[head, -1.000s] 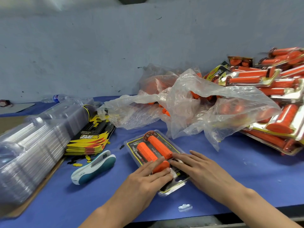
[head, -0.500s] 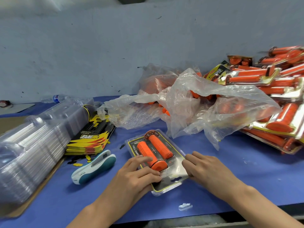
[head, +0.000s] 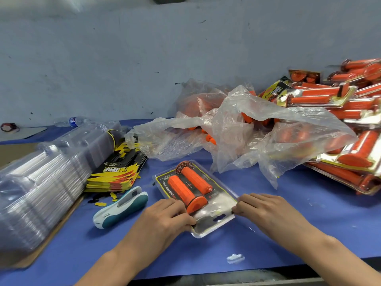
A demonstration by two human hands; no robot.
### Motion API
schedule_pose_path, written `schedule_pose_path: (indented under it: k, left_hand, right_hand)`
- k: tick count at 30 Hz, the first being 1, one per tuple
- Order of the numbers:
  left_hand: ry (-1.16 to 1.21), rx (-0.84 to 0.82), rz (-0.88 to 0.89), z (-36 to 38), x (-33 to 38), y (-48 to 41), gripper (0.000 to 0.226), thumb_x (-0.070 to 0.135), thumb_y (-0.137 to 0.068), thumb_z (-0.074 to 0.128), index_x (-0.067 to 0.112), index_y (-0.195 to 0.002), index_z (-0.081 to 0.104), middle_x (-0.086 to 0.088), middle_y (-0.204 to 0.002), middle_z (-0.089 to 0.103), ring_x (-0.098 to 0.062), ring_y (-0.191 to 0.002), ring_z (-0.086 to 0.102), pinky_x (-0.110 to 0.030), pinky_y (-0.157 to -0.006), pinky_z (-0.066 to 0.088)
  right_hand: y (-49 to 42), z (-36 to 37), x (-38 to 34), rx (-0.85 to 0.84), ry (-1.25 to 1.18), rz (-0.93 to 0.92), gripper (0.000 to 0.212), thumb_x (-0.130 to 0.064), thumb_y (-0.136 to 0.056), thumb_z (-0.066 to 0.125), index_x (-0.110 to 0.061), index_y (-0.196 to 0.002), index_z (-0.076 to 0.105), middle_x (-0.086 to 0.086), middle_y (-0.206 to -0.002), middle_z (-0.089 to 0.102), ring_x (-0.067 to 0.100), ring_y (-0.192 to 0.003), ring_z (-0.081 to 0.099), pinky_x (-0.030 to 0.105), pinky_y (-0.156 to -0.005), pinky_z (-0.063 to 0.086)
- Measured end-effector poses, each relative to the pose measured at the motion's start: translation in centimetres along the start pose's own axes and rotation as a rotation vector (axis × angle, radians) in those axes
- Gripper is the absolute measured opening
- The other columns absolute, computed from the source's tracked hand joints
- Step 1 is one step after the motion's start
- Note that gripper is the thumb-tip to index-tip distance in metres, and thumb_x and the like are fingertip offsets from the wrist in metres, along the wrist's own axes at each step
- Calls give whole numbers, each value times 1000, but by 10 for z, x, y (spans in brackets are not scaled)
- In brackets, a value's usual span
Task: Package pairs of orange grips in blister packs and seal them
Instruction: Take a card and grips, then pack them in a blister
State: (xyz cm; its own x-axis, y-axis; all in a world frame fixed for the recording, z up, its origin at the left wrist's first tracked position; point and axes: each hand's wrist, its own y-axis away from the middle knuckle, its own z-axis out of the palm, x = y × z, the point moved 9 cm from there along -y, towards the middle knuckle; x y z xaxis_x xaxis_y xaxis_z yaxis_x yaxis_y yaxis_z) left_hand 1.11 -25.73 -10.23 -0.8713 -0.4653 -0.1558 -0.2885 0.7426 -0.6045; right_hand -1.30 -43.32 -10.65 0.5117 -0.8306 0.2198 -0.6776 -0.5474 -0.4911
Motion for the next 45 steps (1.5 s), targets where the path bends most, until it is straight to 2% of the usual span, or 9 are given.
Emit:
schedule_pose_path:
  k: [2, 6, 13, 19, 26, 31, 36, 41, 45]
  left_hand:
    - [0, 15, 8, 1, 4, -1, 25, 38, -99, 53, 25, -91, 72, 8, -84, 62, -12, -74, 53, -25, -65, 45]
    - [-11, 34, 19, 4, 10, -4, 24, 37, -102, 51, 25, -94, 70, 6, -86, 61, -16, -75, 55, -27, -66, 46]
    - [-64, 45, 45, 14, 23, -13, 15, 34, -101, 56, 25, -97, 67, 7, -93, 61, -15, -83, 56, -26, -74, 42]
    - [-74, -26, -13, 19, -7, -8, 16, 17, -88, 72, 25, -99, 63, 8, -97, 61, -12, -86, 56, -24, -83, 41]
    - [-101, -90, -23, 26, -8, -6, 19, 15, -84, 75, 26, -95, 64, 10, -92, 62, -13, -77, 56, -27, -75, 45]
    - [-85, -74, 1, 30, -7, -3, 11, 18, -92, 65, 26, -100, 62, 9, -97, 62, -13, -82, 57, -27, -75, 45]
    - [-251, -94, -145, 18, -67, 13, 19, 26, -88, 49, 25, -86, 68, 11, -85, 66, -17, -76, 64, -29, -75, 40]
    - [-268, -128, -181, 22, -73, 14, 31, 25, -86, 44, 21, -99, 72, 6, -85, 64, -21, -77, 63, -36, -68, 53]
    - [-262, -98, -189, 15, -75, 14, 29, 29, -88, 45, 23, -92, 73, 5, -83, 61, -22, -75, 61, -36, -65, 52]
  right_hand:
    - [1, -4, 3, 27, 51, 3, 37, -8, -77, 44, -25, -95, 71, -10, -86, 65, 15, -73, 65, 26, -65, 55]
    - [2, 0, 7, -27, 85, 59, 51, -2, -57, 78, -28, -100, 72, -12, -90, 66, 15, -82, 67, 29, -79, 55]
    - [-11, 8, -47, 75, 19, -49, 3, -28, -93, 62, -28, -91, 64, -10, -80, 56, 16, -66, 55, 30, -64, 51]
    - [-7, 4, -33, 28, 22, -57, 3, -28, -92, 63, -30, -92, 63, -13, -84, 58, 13, -73, 60, 26, -65, 50]
    - [-8, -2, -33, 94, 64, 17, 13, -23, -85, 55, -30, -91, 64, -10, -90, 62, 16, -78, 61, 31, -80, 52]
    - [-10, -1, -34, 107, 79, -22, 11, -28, -93, 55, -31, -87, 63, -10, -81, 58, 18, -69, 58, 31, -68, 53]
    - [-1, -5, -16, 50, -35, 24, 16, -26, -79, 80, -32, -88, 68, -13, -82, 62, 14, -71, 62, 25, -61, 53]
    - [0, -8, -14, 19, -85, 37, 14, -26, -80, 79, -30, -89, 69, -12, -85, 63, 13, -73, 63, 23, -56, 51]
    - [1, -6, -14, 15, -92, 47, 11, -26, -82, 77, -30, -90, 69, -12, -87, 64, 13, -75, 64, 23, -58, 51]
